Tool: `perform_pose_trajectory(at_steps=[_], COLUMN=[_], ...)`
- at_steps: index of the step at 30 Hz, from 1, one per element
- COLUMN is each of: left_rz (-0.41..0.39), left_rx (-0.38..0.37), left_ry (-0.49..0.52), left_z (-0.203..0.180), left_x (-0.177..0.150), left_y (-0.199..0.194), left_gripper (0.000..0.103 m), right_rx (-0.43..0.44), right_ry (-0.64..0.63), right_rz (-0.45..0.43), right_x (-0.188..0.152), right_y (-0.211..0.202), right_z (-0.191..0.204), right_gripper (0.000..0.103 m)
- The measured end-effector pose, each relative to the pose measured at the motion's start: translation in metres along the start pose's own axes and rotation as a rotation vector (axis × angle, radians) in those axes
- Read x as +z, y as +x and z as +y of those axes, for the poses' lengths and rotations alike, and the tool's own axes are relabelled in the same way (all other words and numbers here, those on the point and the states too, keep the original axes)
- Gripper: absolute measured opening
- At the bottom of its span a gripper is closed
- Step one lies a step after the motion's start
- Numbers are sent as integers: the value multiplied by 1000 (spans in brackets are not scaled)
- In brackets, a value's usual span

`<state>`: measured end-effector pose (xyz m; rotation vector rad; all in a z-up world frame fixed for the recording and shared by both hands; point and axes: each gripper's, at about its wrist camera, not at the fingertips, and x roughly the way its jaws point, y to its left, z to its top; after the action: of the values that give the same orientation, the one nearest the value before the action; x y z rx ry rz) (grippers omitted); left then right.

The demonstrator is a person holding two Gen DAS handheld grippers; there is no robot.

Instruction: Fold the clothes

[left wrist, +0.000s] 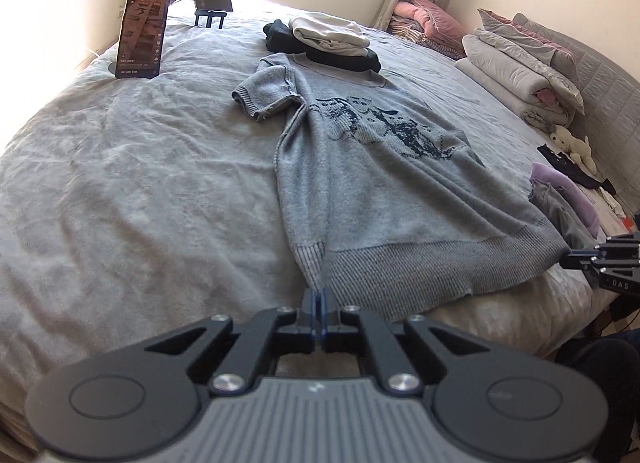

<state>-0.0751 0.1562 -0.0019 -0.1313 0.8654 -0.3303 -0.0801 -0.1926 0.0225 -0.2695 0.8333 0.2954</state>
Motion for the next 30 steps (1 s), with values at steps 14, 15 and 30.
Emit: perform_pose_trajectory(at_steps=[14,15,30], left_rz=[-103,-100,-73], left_rx=[-16,-28,-84], left_ry=[104,112,245], left_z=[-40,-45,-108], left_x=[17,19,56], left_y=[-8,-4,57], left_gripper=[34,34,39], right_rx=[-43,-47,31], right_ry=[112,115,213], right_rz=[-13,-11,-11], right_x=[-7,-7,24], right_y=[-3,-2,36], right_z=[-27,-29,-38], right_gripper=[35,35,35])
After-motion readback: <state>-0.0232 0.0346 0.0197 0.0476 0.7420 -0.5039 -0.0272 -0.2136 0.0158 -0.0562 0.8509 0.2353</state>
